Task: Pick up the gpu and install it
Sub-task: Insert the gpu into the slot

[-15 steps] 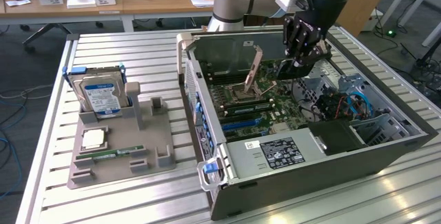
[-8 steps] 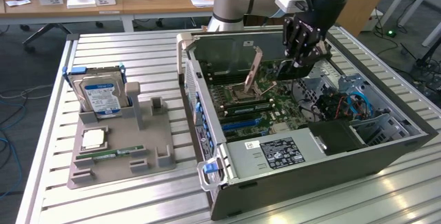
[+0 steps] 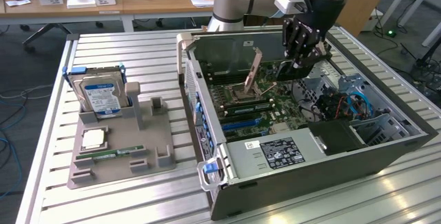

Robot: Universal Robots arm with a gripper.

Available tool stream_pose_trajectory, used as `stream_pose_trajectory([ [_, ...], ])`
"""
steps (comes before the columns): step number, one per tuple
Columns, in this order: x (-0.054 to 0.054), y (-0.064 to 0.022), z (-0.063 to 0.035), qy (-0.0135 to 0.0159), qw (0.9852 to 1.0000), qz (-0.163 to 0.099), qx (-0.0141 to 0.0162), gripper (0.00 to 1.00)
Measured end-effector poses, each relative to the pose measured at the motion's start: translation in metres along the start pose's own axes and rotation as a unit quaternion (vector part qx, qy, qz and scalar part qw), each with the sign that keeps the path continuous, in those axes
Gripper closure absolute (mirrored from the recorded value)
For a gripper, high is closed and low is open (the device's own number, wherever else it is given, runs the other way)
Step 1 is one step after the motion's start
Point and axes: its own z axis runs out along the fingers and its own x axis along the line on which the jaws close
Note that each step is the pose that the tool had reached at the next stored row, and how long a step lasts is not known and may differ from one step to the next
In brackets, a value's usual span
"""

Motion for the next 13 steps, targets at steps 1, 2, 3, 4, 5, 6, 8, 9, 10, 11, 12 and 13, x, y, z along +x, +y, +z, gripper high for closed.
stream_pose_trajectory([
  [1, 0.0, 0.0003, 0.0007, -0.0002, 1.0, 0.0, 0.0005, 0.73],
  [2, 0.0, 0.0004, 0.0013, -0.0001, 1.0, 0.0, 0.001, 0.73],
  [3, 0.0, 0.0006, 0.0019, 0.0, 1.0, 0.0, 0.0017, 0.73],
  [4, 0.0, 0.0009, 0.0027, 0.0001, 1.0, 0.0, 0.0026, 0.73],
  [5, 0.0, 0.0013, 0.0036, 0.0001, 1.0, 0.0, 0.0038, 0.73],
  [6, 0.0, 0.002, 0.0044, 0.0002, 1.0, 0.0, 0.0053, 0.73],
  [8, 0.0, 0.004, 0.0061, 0.0003, 1.0, 0.0, 0.0091, 0.73],
  [9, 0.0, 0.0052, 0.007, 0.0004, 0.9999, 0.0, 0.0112, 0.73],
  [10, 0.0, 0.0065, 0.0077, 0.0005, 0.9999, -0.001, 0.0132, 0.73],
  [11, 0.0, 0.0077, 0.0083, 0.0006, 0.9999, -0.001, 0.0148, 0.73],
  [12, 0.0, 0.0092, 0.0089, 0.0006, 0.9999, -0.001, 0.0162, 0.73],
  [13, 0.0, 0.0106, 0.0097, 0.0006, 0.9998, -0.001, 0.0175, 0.73],
])
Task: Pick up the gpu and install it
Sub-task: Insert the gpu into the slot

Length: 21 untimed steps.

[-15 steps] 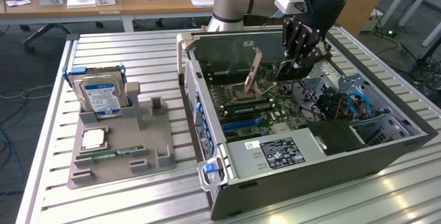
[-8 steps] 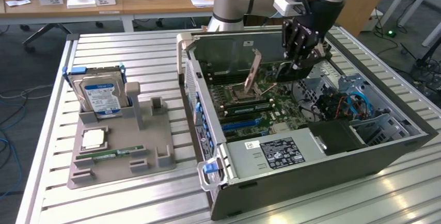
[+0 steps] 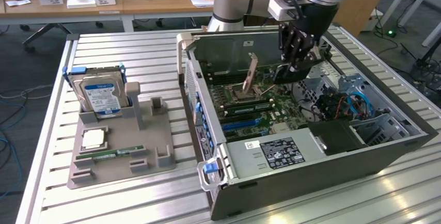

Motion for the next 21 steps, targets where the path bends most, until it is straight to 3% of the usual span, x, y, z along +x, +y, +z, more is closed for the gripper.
stream_pose_trajectory([
  [7, 0.0, 0.0081, 0.0068, 0.0001, 1.0, 0.0, 0.0024, 0.73],
  [14, 0.0, 0.0173, 0.0163, 0.0004, 0.9999, 0.0, 0.0102, 0.73],
  [21, 0.0, 0.0198, 0.0196, 0.0005, 0.9999, 0.008, 0.0109, 0.73],
])
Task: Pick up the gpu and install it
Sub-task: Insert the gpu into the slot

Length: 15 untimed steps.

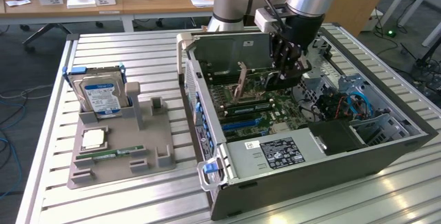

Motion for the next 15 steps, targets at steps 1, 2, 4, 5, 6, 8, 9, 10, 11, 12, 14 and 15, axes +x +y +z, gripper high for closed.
stream_pose_trajectory([
  [1, 0.0, 0.0003, 0.0002, 0.0001, 1.0, 0.002, 0.0001, 0.73],
  [2, 0.0, 0.0006, 0.0003, 0.0001, 1.0, 0.004, 0.0001, 0.73],
  [4, 0.0003, 0.0009, 0.0006, 0.0001, 1.0, 0.01, 0.0004, 0.73],
  [5, 0.0006, 0.0009, 0.0007, 0.0, 0.9999, 0.012, 0.0005, 0.73],
  [6, 0.001, 0.001, 0.0006, 0.0001, 0.9999, 0.014, 0.0005, 0.73],
  [8, 0.002, 0.0013, 0.0006, 0.0002, 0.9999, 0.017, 0.0006, 0.73],
  [9, 0.0024, 0.0014, 0.0008, 0.0003, 0.9998, 0.019, 0.0006, 0.73],
  [10, 0.0027, 0.0016, 0.0011, 0.0002, 0.9998, 0.02, 0.0007, 0.73],
  [11, 0.0029, 0.0019, 0.0014, 0.0003, 0.9998, 0.022, 0.0007, 0.73],
  [12, 0.003, 0.0025, 0.0019, 0.0004, 0.9997, 0.024, 0.0008, 0.73],
  [14, 0.0033, 0.004, 0.0032, 0.0005, 0.9996, 0.027, 0.0009, 0.73],
  [15, 0.0034, 0.0047, 0.0041, 0.0005, 0.9996, 0.028, 0.0009, 0.73],
])
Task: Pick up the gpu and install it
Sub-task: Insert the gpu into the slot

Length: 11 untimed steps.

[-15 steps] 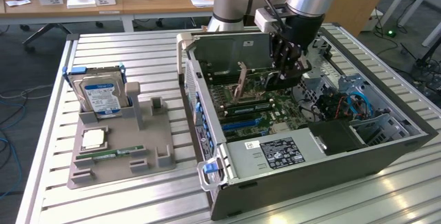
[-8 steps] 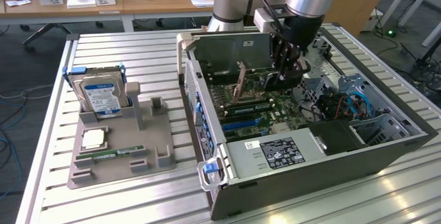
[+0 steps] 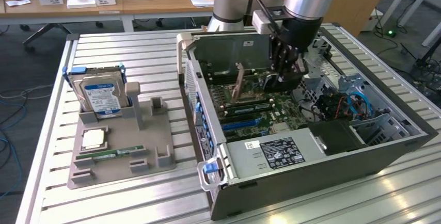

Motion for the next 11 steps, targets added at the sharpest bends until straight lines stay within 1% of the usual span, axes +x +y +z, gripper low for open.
stream_pose_trajectory([
  [6, 0.0005, 0.0065, 0.0081, 0.0, 1.0, 0.003, 0.0001, 0.73],
  [11, 0.0012, 0.0094, 0.01, 0.0001, 1.0, 0.005, 0.0001, 0.73],
])
